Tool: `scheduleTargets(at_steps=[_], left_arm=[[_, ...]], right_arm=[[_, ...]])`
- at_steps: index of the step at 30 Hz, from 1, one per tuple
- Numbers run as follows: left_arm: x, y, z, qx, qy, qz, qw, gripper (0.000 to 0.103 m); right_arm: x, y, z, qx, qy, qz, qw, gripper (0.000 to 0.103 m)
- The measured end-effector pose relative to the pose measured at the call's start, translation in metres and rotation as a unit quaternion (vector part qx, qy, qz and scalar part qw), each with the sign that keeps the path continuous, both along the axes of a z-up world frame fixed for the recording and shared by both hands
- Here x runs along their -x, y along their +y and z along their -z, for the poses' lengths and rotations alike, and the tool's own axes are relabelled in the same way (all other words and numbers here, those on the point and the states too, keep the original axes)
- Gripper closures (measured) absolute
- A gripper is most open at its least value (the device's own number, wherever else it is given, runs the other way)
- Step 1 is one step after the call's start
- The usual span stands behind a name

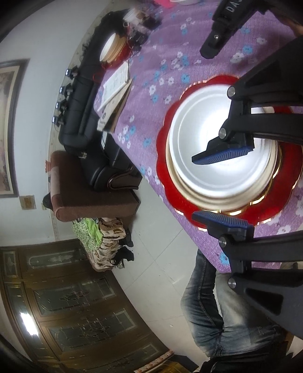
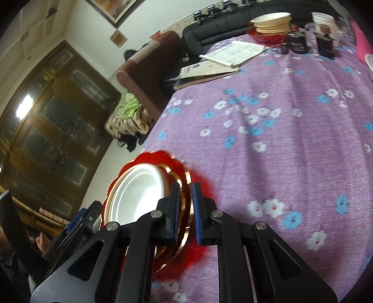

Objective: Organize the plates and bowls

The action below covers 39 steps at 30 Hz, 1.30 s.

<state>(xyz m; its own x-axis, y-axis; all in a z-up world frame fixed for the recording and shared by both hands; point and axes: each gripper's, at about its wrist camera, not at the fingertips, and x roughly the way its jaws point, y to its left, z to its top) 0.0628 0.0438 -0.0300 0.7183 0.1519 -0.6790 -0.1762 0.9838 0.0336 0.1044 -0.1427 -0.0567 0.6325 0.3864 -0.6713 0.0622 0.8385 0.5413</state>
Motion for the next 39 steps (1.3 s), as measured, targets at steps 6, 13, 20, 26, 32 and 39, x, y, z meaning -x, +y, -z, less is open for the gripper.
scheduleTargets(at_steps=[6, 13, 20, 26, 32, 39], left_arm=[[0.003, -0.029, -0.007, -0.017, -0.008, 0.024, 0.9995, 0.05], [0.004, -0.075, -0.009, -0.016, 0.006, 0.081, 0.9966, 0.04], [0.004, -0.164, 0.005, -0.015, 0.065, 0.207, 0.9761, 0.038], [0.003, -0.24, 0.005, -0.021, 0.102, 0.293, 0.9504, 0.038], [-0.013, -0.307, -0.016, -0.047, 0.09, 0.331, 0.9381, 0.038], [-0.046, -0.383, -0.039, -0.047, 0.064, 0.354, 0.9317, 0.033]], right_arm=[[0.007, -0.037, -0.003, -0.019, -0.007, 0.034, 0.999, 0.092], [0.015, -0.082, -0.006, -0.037, -0.014, 0.068, 0.997, 0.092], [0.032, -0.137, -0.01, -0.023, -0.025, 0.11, 0.993, 0.092], [0.061, -0.21, -0.035, 0.01, -0.057, 0.166, 0.984, 0.092], [0.095, -0.306, -0.057, 0.033, -0.066, 0.235, 0.969, 0.084], [0.11, -0.378, -0.074, 0.099, -0.059, 0.298, 0.947, 0.057]])
